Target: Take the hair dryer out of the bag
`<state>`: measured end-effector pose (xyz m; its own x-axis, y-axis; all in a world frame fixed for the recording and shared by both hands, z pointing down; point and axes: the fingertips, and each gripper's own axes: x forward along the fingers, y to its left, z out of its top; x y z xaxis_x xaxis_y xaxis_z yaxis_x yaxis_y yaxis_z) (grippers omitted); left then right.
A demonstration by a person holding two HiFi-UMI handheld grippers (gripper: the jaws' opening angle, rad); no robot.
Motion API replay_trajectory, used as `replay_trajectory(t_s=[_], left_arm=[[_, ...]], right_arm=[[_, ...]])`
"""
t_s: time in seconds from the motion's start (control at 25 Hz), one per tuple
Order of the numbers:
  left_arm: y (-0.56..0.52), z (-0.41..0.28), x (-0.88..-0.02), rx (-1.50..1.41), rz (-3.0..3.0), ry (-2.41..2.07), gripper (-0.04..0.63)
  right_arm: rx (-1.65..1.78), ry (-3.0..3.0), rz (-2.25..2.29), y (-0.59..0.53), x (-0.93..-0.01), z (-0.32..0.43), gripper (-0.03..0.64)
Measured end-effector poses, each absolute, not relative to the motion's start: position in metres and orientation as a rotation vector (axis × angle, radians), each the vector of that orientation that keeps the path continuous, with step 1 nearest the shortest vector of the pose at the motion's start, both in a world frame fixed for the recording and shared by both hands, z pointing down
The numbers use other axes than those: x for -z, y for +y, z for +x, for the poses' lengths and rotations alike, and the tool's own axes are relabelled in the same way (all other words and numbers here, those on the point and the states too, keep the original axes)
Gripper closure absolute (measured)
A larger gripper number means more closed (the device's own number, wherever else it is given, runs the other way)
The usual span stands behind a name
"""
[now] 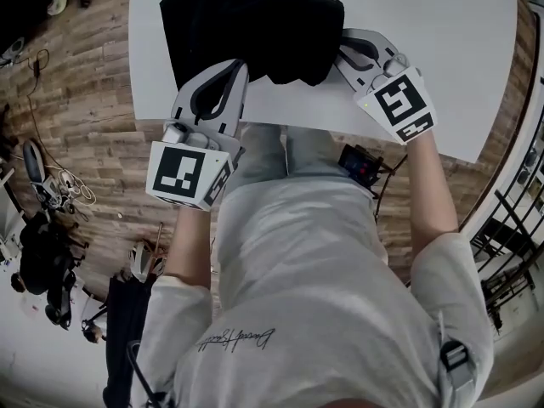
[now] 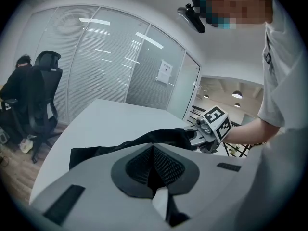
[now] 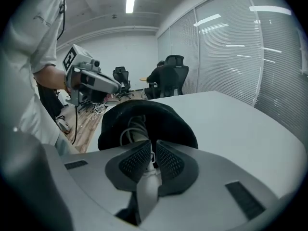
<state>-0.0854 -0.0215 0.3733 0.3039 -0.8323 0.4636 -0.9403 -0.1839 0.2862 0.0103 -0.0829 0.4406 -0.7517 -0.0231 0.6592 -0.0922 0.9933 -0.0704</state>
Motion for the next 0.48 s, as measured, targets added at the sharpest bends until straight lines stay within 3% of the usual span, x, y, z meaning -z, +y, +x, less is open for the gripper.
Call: replay_trajectory(t_s=[0.48], left_arm=[[-0.014, -0.09, -0.376, -0.278, 2.048, -1.573, 0.583]], right_arm=[[0.062, -2.366, -0.211, -0.06, -0.449, -0.02, 0.417]])
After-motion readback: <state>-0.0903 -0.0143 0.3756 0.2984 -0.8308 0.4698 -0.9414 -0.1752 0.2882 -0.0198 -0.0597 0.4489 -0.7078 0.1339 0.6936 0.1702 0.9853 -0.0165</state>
